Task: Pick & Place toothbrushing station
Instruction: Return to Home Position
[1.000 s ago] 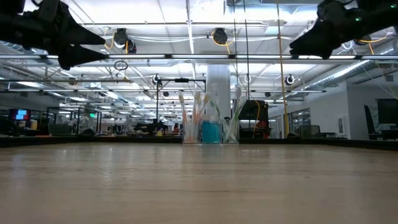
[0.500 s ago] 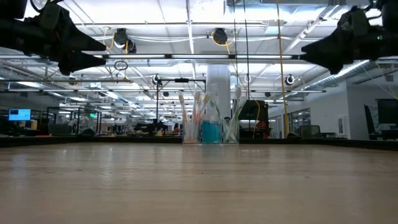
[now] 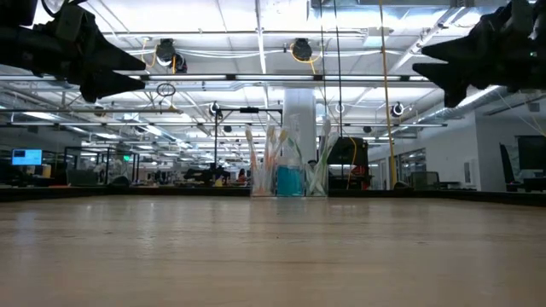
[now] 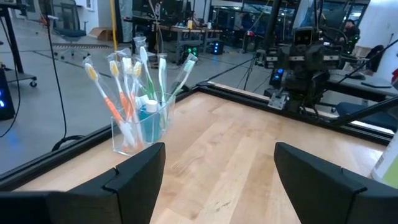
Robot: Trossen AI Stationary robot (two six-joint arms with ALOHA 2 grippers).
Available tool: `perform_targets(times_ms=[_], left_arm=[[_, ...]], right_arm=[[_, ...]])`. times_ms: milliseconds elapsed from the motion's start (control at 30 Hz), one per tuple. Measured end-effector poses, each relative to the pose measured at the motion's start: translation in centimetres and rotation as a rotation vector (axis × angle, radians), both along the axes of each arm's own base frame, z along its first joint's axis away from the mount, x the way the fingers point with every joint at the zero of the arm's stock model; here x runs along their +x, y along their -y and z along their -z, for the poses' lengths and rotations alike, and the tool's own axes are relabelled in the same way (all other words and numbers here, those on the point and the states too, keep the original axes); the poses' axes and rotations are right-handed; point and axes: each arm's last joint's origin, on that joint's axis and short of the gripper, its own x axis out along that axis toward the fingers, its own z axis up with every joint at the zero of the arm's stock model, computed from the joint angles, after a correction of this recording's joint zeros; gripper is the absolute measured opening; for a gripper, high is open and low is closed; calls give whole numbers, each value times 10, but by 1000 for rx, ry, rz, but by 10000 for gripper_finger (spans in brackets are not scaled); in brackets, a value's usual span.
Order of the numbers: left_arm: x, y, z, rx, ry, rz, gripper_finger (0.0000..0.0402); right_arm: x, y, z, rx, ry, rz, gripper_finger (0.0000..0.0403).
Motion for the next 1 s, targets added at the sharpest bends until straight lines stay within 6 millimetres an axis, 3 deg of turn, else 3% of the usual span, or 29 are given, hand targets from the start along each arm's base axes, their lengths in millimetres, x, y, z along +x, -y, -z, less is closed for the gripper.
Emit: perform_targets(times_ms=[100,300,500,1000], left_arm=[[0,0,0,17,-9,0,308],[0,0,0,32,-12,3,308],[0,0,2,45,-39,5,308],[0,0,0,-12,-1,1,308]], right_arm=[[2,-8,2,-15,-19,-52,174],[4,-13,13,-72,-150,98,172],[4,-15,13,-175,-172,129,173],[4,-15,12,-167,-162,131,172]])
